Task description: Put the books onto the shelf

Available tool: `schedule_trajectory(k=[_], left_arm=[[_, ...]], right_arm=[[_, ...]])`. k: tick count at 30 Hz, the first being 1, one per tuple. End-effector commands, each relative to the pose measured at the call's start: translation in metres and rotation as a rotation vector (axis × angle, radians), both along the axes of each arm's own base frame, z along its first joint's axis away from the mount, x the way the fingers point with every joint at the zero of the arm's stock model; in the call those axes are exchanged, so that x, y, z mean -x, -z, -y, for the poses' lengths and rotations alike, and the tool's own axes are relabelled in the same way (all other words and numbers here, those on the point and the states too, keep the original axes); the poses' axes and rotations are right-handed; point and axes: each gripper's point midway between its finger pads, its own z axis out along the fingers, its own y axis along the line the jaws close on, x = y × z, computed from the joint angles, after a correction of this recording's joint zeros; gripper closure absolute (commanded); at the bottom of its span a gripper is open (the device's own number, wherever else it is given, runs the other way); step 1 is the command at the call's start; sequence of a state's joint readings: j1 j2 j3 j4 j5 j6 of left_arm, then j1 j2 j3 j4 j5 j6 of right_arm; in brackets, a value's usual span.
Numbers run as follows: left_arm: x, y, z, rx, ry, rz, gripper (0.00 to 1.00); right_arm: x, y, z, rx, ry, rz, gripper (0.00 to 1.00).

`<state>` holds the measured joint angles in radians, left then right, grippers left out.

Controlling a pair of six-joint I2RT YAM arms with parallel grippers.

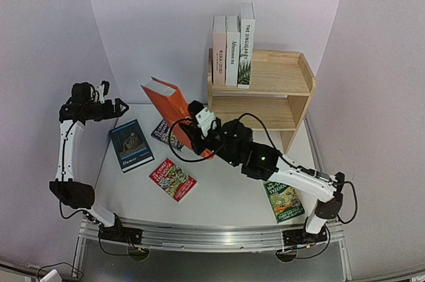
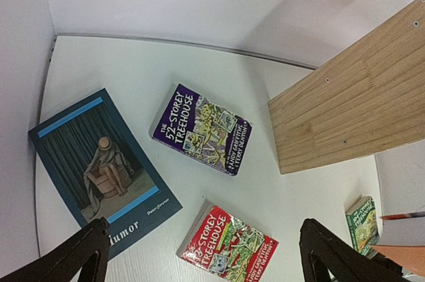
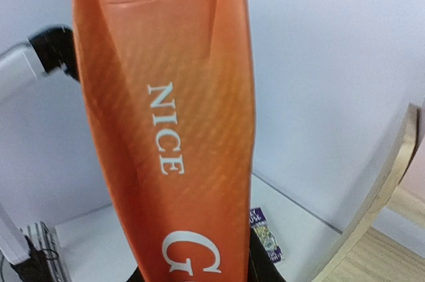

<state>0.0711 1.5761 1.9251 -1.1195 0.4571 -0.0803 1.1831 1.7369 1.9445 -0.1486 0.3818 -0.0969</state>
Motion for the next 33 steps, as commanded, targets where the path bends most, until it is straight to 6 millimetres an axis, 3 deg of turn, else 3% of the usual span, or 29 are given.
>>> schedule_trajectory(k=[1, 3, 6, 10, 15, 23, 25, 27, 30, 33], left_arm=[[0.006, -0.009, -0.004, -0.032, -0.01, 0.05, 0.0], [0.007, -0.004, -0.003, -0.026, -0.009, 0.036, 0.0], [0.009, 0.002, -0.001, -0.013, -0.008, 0.022, 0.0], [0.01, 0.003, 0.0, -0.003, -0.005, 0.021, 0.0], [0.011, 0.009, -0.001, -0.003, -0.015, 0.005, 0.0], [0.009, 0.02, -0.001, 0.004, -0.015, -0.02, 0.0], [0.007, 0.022, 0.0, 0.009, -0.015, -0.026, 0.0], [0.005, 0.025, 0.0, 0.018, -0.016, -0.033, 0.0], [0.004, 0.026, 0.002, 0.033, -0.011, -0.035, 0.0], [0.004, 0.028, 0.004, 0.044, -0.006, -0.04, 0.0]], right_arm=[[0.041, -0.112, 0.043, -0.25, -0.131, 0.088, 0.96], [0.053, -0.143, 0.061, -0.31, -0.152, 0.136, 0.96], [0.057, -0.185, 0.103, -0.408, -0.074, 0.208, 1.0], [0.05, -0.213, 0.166, -0.479, 0.15, 0.315, 1.0], [0.044, -0.219, 0.233, -0.504, 0.372, 0.324, 1.0], [0.058, -0.202, 0.311, -0.572, 0.468, 0.223, 1.0], [0.053, -0.196, 0.324, -0.538, 0.555, 0.216, 1.0], [0.041, -0.192, 0.324, -0.441, 0.67, 0.233, 1.0], [0.025, -0.201, 0.308, -0.292, 0.805, 0.302, 1.0], [0.013, -0.22, 0.291, -0.297, 0.837, 0.368, 0.99]])
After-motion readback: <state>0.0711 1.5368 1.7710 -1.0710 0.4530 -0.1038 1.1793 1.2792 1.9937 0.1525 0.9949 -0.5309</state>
